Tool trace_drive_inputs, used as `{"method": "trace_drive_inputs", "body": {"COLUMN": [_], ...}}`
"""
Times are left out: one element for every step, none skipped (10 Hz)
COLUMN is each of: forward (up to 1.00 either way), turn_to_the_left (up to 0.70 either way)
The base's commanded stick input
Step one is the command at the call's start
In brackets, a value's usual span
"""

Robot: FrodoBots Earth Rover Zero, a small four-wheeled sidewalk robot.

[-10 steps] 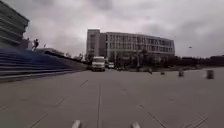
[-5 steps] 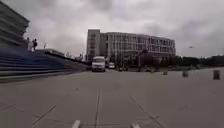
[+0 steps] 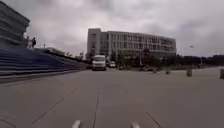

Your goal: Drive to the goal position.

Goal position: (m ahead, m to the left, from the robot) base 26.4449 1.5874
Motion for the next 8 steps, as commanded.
{"method": "trace_drive_inputs", "body": {"forward": [0.7,0.7,0.7,0.7,0.7,0.7,0.7,0.7], "turn_to_the_left": [0.0,0.0,0.0,0.0,0.0,0.0,0.0,-0.01]}}
